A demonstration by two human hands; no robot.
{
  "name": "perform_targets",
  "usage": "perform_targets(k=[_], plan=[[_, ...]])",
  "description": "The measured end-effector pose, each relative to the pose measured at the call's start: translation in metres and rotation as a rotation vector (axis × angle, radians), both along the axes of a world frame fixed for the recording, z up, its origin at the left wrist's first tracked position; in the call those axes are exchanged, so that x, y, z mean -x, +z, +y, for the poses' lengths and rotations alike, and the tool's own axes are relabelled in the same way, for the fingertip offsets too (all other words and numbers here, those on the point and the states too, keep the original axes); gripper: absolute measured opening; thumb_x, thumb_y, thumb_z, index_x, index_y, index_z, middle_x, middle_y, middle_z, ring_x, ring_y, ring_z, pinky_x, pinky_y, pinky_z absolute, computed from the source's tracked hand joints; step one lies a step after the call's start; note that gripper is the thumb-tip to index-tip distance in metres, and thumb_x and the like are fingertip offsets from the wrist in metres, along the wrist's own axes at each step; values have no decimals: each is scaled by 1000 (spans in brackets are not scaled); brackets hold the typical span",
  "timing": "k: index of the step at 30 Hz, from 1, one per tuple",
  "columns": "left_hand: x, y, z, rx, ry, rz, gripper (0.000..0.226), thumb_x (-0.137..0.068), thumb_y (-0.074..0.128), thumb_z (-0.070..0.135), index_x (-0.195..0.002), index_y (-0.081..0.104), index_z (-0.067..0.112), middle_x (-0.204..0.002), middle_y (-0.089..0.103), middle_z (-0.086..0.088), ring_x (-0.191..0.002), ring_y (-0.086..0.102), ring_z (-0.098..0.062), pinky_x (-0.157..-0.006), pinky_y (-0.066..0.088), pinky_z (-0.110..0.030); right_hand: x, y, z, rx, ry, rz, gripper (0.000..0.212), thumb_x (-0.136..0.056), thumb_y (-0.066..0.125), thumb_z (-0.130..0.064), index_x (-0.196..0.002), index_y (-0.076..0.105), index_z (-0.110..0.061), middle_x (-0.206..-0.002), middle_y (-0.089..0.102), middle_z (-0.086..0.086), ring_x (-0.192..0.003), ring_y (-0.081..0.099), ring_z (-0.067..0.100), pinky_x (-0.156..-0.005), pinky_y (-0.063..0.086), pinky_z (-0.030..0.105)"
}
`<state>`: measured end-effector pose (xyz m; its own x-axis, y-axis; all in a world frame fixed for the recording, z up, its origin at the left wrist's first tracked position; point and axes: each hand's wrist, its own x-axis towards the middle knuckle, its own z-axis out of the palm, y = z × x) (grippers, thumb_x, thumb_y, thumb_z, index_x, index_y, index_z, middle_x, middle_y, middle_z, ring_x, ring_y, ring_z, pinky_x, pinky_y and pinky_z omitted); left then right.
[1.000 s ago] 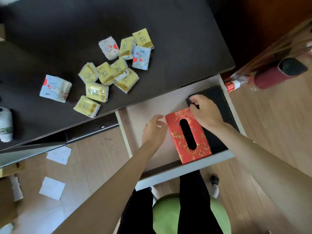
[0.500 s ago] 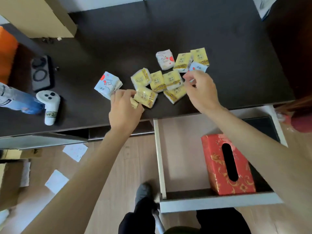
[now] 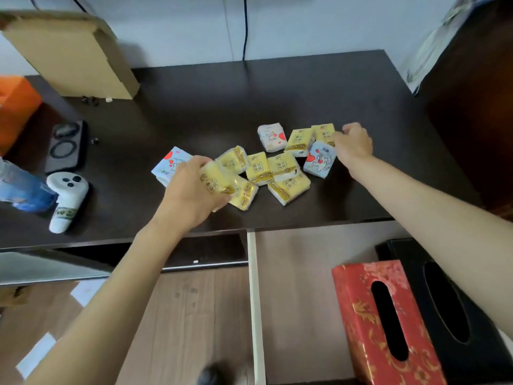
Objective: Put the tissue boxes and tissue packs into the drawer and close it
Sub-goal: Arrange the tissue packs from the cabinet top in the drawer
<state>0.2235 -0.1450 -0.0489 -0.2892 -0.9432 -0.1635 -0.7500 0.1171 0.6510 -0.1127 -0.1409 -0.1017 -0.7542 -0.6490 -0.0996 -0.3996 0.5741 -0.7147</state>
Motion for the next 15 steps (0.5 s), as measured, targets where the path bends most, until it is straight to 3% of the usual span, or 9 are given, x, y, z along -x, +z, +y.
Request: perform_targets(k=[3,6,8,12,15], plan=[[26,7,-7,-1,-106,61,64,-75,87,29,-127,50,32,-122,53,0,-106,58,-19,-85,52,-39,8,-11,-15,-41,2,-113,41,-97,61,-32,-130,60,-9,-128,67,9,-107,63,24,-73,47,32],[53,1,-13,74,-169,66,69,-80,83,32,-139,47,30,-123,47,2,-104,52,-17,-78,44,-32,18,-17,-29,-70,7,-199,56,-89,72,-39,-134,59,-8,-125,69,10,-116,65,27,-94,56,43],[68,-4,-16,130,-221,73,70,-83,80,34,-143,45,27,-123,46,3,-101,49,-14,-73,39,-27,28,-22,-36,-49,2,-235,64,-88,78,-34,-139,53,-6,-119,70,11,-111,68,28,-95,57,44],[87,-19,-8,205,-307,182,59,-89,73,29,-142,48,24,-125,55,0,-99,58,-15,-69,47,-24,42,-27,-36,154,-43,-276,66,-90,78,-20,-145,45,-8,-130,65,15,-113,69,30,-96,58,46],[93,-30,15,211,-349,315,39,-98,59,17,-137,54,21,-106,64,4,-87,63,-8,-72,52,-27,41,-17,-9,423,-64,-297,52,-90,74,-13,-136,50,-11,-129,66,12,-102,72,26,-77,65,42]])
